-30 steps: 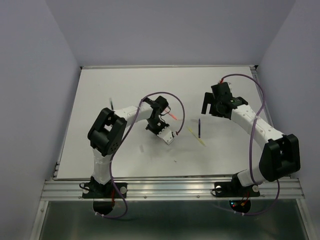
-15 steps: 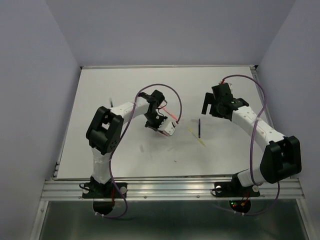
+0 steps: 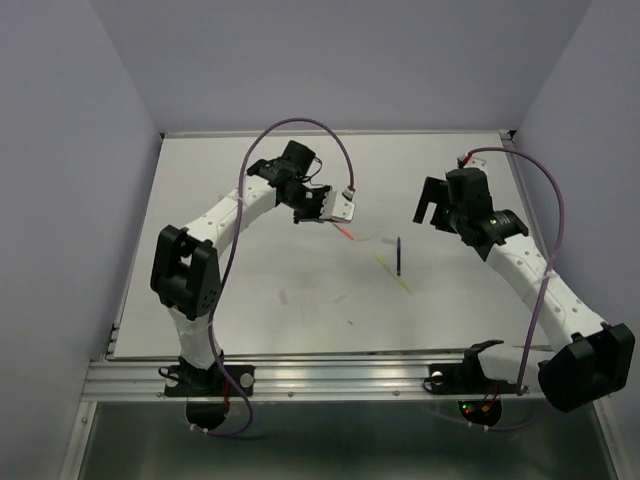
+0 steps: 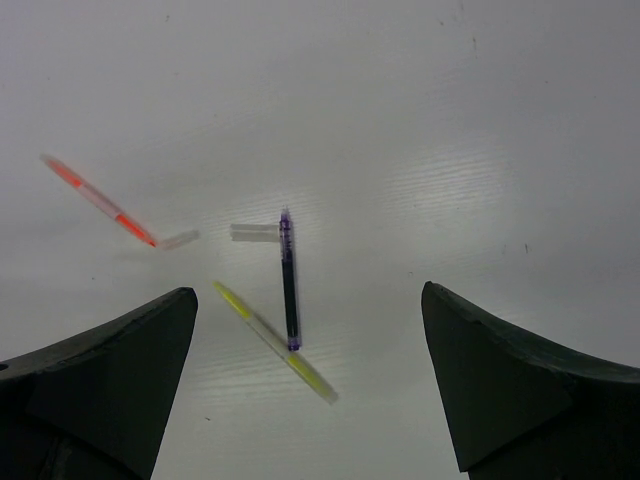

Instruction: Insert the pens into the pen caps

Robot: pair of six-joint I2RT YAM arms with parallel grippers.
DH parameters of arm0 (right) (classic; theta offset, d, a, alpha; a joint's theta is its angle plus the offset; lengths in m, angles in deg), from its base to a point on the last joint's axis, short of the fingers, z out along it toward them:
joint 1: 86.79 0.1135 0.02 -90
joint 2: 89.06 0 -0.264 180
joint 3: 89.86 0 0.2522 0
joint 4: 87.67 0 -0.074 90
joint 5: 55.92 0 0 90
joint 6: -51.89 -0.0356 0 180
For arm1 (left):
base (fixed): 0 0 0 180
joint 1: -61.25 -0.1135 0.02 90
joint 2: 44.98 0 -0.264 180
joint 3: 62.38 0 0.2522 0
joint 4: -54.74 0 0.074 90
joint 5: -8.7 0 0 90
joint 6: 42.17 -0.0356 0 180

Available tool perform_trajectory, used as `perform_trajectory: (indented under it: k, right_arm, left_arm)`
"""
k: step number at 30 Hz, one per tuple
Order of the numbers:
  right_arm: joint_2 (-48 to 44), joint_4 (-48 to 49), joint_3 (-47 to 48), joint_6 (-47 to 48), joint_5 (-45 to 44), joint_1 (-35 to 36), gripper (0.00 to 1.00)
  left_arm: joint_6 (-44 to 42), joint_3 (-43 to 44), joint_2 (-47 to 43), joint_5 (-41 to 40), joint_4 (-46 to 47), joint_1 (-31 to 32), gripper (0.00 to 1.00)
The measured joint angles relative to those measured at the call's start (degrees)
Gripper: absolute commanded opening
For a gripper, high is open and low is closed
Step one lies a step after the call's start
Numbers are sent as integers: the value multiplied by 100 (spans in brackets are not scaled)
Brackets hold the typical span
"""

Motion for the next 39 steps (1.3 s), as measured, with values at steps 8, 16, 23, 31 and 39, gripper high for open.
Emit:
perform_trajectory:
  k: [8,16,23,31,39]
  right_arm:
    - [-647,63,-153,256,310,0,100]
    - [-656,162,-319,664,1432,0,100]
    - [179,518,-341,778,1873,780,100]
    - [2118,968,149,553,1488,2782,97]
    - [3532,1281,1198,420,898,3982,76]
  left_arm:
    - [3908,-813,-1408,-459,3342,-66,0]
    - [7842,-2297,-2992,-1502,5189,-190,0]
    - [9720,-3722,-4146,-2658,4739,-190,0]
    - [11084,-4562,-6402,-4201,2863,-190,0]
    - [12399,-4653,-6789,-5490,1143,-201,0]
